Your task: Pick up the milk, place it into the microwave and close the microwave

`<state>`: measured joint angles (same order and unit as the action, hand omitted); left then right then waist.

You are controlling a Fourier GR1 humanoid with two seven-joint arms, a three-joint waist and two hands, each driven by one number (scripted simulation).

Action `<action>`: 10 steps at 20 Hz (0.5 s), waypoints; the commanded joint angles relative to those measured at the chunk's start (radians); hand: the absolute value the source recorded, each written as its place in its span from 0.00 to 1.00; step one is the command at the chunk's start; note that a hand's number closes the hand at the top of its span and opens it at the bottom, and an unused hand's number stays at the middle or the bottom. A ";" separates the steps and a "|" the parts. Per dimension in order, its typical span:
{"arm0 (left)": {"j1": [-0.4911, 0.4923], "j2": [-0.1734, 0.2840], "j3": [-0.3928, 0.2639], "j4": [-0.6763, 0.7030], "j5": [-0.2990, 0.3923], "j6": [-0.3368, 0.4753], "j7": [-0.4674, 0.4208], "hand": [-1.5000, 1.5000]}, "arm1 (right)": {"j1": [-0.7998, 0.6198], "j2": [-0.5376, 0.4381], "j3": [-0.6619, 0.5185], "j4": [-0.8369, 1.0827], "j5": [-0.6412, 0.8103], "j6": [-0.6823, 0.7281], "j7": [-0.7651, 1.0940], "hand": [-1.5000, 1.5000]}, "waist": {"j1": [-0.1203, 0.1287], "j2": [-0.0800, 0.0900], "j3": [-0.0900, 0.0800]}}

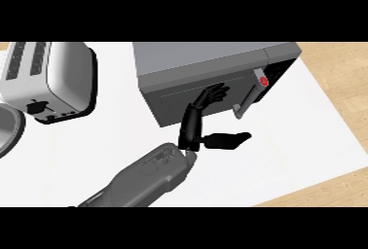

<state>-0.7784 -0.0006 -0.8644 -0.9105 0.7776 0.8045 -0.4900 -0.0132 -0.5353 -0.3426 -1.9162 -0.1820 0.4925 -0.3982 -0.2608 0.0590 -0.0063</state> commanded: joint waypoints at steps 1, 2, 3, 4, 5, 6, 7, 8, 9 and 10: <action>-0.078 0.001 0.078 0.046 0.050 0.043 -0.023 0.00 | -0.036 -0.037 -0.025 0.004 0.034 -0.012 -0.003 1.00 | -0.007 0.014 0.000; -0.077 0.001 0.071 0.045 0.064 0.041 -0.019 0.00 | -0.046 -0.042 -0.025 0.009 0.049 -0.020 0.000 1.00 | -0.002 0.017 0.001; -0.077 0.001 0.076 0.046 0.079 0.037 -0.022 0.00 | -0.062 -0.043 -0.029 0.014 0.042 -0.025 0.001 1.00 | 0.009 0.018 0.000; -0.092 0.001 0.082 0.052 0.088 0.032 -0.020 0.00 | -0.068 -0.040 -0.032 0.016 0.039 -0.030 -0.003 1.00 | 0.006 0.018 0.002; -0.084 0.001 0.071 0.052 0.094 0.041 -0.030 0.00 | -0.064 -0.039 -0.024 0.015 0.053 -0.029 -0.007 1.00 | 0.002 0.020 0.002; -0.094 0.001 0.070 0.057 0.102 0.046 -0.024 0.00 | -0.073 -0.051 -0.027 0.015 0.050 -0.024 -0.001 1.00 | -0.003 0.020 0.002; -0.081 0.001 0.074 0.056 0.108 0.040 -0.049 0.00 | -0.070 -0.042 -0.025 0.021 0.049 -0.027 -0.007 1.00 | 0.001 0.022 0.002; -0.092 0.001 0.062 0.062 0.109 0.041 -0.046 0.00 | -0.088 -0.046 -0.019 0.022 0.058 -0.034 0.003 1.00 | 0.010 0.024 0.002; -0.095 0.001 0.065 0.064 0.116 0.045 -0.049 0.00 | -0.093 -0.053 -0.028 0.033 0.057 -0.032 -0.001 1.00 | 0.006 0.027 0.003; -0.094 0.001 0.066 0.060 0.129 0.041 -0.052 0.00 | -0.092 -0.058 -0.030 0.043 0.059 -0.027 -0.006 1.00 | 0.001 0.029 0.003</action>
<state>-0.7942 -0.0005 -0.8782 -0.9195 0.8646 0.8230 -0.5406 -0.0868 -0.5803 -0.3668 -1.8920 -0.1330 0.4665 -0.4006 -0.2552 0.0747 -0.0031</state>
